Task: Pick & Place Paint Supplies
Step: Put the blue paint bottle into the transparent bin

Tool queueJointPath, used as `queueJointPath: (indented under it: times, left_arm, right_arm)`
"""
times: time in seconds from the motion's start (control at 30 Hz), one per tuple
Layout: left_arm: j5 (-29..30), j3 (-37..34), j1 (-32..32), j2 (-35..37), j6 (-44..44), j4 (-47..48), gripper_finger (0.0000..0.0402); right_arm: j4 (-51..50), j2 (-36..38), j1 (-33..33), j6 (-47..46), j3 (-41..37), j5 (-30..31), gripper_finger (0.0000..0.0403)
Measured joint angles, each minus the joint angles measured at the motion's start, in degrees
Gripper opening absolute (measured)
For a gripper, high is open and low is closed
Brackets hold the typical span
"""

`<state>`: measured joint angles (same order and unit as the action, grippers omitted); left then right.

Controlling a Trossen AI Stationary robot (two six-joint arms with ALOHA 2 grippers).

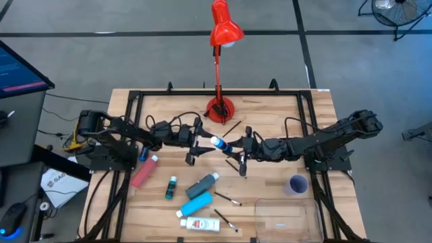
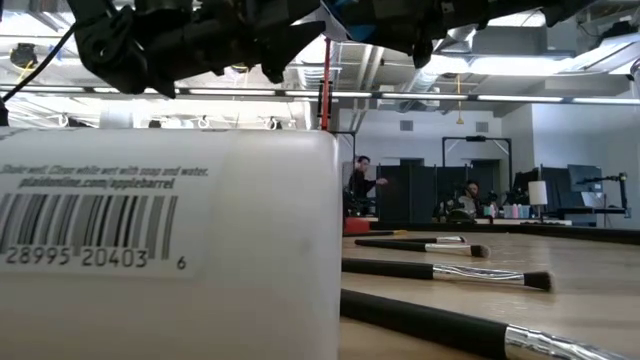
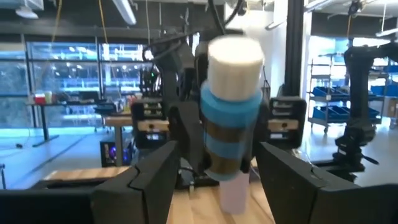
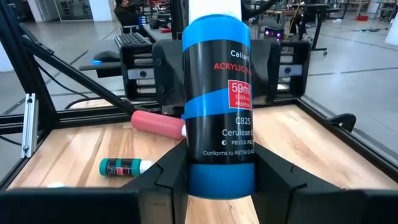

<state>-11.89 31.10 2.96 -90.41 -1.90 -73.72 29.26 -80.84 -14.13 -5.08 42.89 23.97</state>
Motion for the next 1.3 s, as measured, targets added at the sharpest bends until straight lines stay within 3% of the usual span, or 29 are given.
queueJointPath:
  times: [0.37, 0.7, 1.3]
  left_arm:
    - [-0.3, 2.9, -0.3, -1.0, -0.1, 1.8, 0.0204]
    - [-2.0, 8.4, -0.3, -8.9, -1.4, 1.6, 0.0204]
    - [-1.9, 8.5, -0.8, -7.5, -1.4, 1.9, 0.0204]
  right_arm:
    - [0.1, 0.0, 0.7, 0.6, 0.0, 0.0, 0.0125]
    - [0.2, -0.1, 0.9, 1.2, -0.1, 0.0, 0.0125]
    - [-3.0, 0.0, 0.9, -2.0, 0.0, 0.0, 0.0125]
